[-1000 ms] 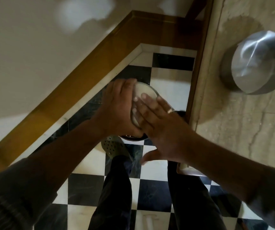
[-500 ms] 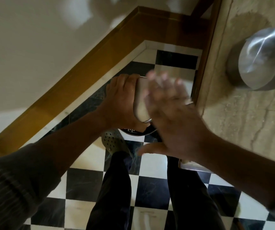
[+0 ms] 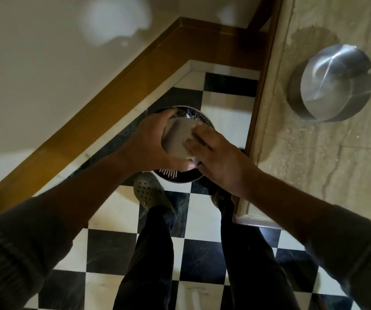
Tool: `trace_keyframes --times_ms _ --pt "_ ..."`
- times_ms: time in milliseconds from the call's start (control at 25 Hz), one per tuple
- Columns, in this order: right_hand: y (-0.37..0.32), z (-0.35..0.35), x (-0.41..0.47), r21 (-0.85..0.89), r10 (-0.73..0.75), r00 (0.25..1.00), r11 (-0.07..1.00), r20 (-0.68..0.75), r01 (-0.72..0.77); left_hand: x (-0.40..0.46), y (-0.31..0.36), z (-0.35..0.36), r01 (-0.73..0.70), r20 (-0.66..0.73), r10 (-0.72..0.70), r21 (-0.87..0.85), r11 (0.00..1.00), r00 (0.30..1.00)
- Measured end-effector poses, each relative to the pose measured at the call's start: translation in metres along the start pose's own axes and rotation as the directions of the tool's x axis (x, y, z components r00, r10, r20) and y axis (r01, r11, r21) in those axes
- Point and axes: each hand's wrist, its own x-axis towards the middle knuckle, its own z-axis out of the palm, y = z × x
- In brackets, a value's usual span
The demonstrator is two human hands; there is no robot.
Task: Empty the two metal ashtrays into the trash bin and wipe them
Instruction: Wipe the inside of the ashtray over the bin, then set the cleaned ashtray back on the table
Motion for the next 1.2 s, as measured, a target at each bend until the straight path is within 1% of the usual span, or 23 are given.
trace_keyframes --times_ms 40,80,120,160,200,240,280,320,360,400,440,480,600,680,760,840,880,960,1120,1200 --pt "-0.003 -0.003 0.000 0.143 0.076 0.997 0.987 0.000 -0.075 -0.001 0.003 -0.007 0.105 0.040 -0.099 -0.172 0.980 0.994" --pt "-0.006 -0.004 -0.001 0.293 0.188 0.982 0.938 0.022 -0.186 -0.003 0.006 -0.012 0.200 0.069 -0.188 -0.349 0.916 0.980" --pt "-0.010 -0.005 -0.001 0.422 0.317 0.946 0.851 0.063 -0.313 -0.006 0.009 -0.017 0.273 0.087 -0.266 -0.496 0.824 0.960" --pt "-0.014 -0.005 -0.002 0.497 0.446 0.886 0.745 0.124 -0.445 -0.009 0.013 -0.021 0.324 0.088 -0.341 -0.592 0.738 0.936" --pt "-0.016 -0.006 0.000 0.532 0.558 0.810 0.637 0.182 -0.558 -0.012 0.019 -0.024 0.357 0.083 -0.407 -0.657 0.664 0.910" --pt "-0.018 -0.007 0.002 0.579 0.646 0.728 0.510 0.230 -0.636 -0.015 0.025 -0.025 0.380 0.076 -0.471 -0.708 0.595 0.879" --pt "-0.019 -0.010 0.004 0.646 0.714 0.642 0.354 0.280 -0.676 -0.019 0.032 -0.025 0.390 0.063 -0.526 -0.746 0.540 0.848" --pt "-0.021 -0.013 0.006 0.704 0.754 0.560 0.187 0.343 -0.685 -0.022 0.039 -0.024 0.394 0.054 -0.566 -0.771 0.500 0.823" --pt "-0.023 -0.018 0.008 0.732 0.771 0.495 0.057 0.400 -0.679 -0.025 0.047 -0.022 0.396 0.055 -0.586 -0.788 0.472 0.808" --pt "-0.025 -0.024 0.008 0.737 0.777 0.453 -0.020 0.437 -0.676 -0.029 0.055 -0.021 0.398 0.068 -0.589 -0.799 0.452 0.805" --pt "-0.027 -0.031 0.007 0.732 0.777 0.434 -0.050 0.456 -0.679 -0.033 0.065 -0.021 0.396 0.082 -0.580 -0.806 0.440 0.811" --pt "-0.027 -0.038 0.006 0.727 0.779 0.425 -0.057 0.461 -0.684 -0.036 0.075 -0.024 0.393 0.086 -0.573 -0.808 0.438 0.815" --pt "-0.029 -0.059 0.005 0.712 0.803 0.443 0.032 0.399 -0.701 -0.042 0.091 -0.034 0.395 0.085 -0.585 -0.813 0.427 0.807" --pt "-0.024 -0.086 -0.001 0.733 0.827 0.448 0.066 0.340 -0.677 -0.042 0.112 -0.044 0.391 0.077 -0.572 -0.803 0.450 0.816" --pt "-0.015 -0.116 -0.010 0.779 0.844 0.444 0.051 0.301 -0.625 -0.037 0.140 -0.051 0.348 0.044 -0.525 -0.795 0.497 0.850" --pt "-0.004 -0.141 -0.020 0.792 0.870 0.429 0.078 0.243 -0.605 -0.028 0.171 -0.056 0.317 0.038 -0.477 -0.794 0.519 0.878" --pt "0.009 -0.157 -0.031 0.799 0.888 0.409 0.086 0.208 -0.595 -0.017 0.192 -0.053 0.304 0.039 -0.448 -0.786 0.538 0.893" --pt "0.025 -0.176 -0.045 0.821 0.909 0.370 0.058 0.191 -0.567 -0.002 0.220 -0.049 0.268 0.027 -0.396 -0.779 0.568 0.918" --pt "0.085 -0.216 -0.094 0.861 0.956 0.232 -0.036 0.177 -0.508 0.051 0.293 -0.013 0.288 0.083 -0.347 -0.750 0.596 0.934" --pt "0.111 -0.228 -0.113 0.864 0.968 0.190 -0.047 0.163 -0.501 0.073 0.320 0.007 0.261 0.104 -0.276 -0.734 0.627 0.956"
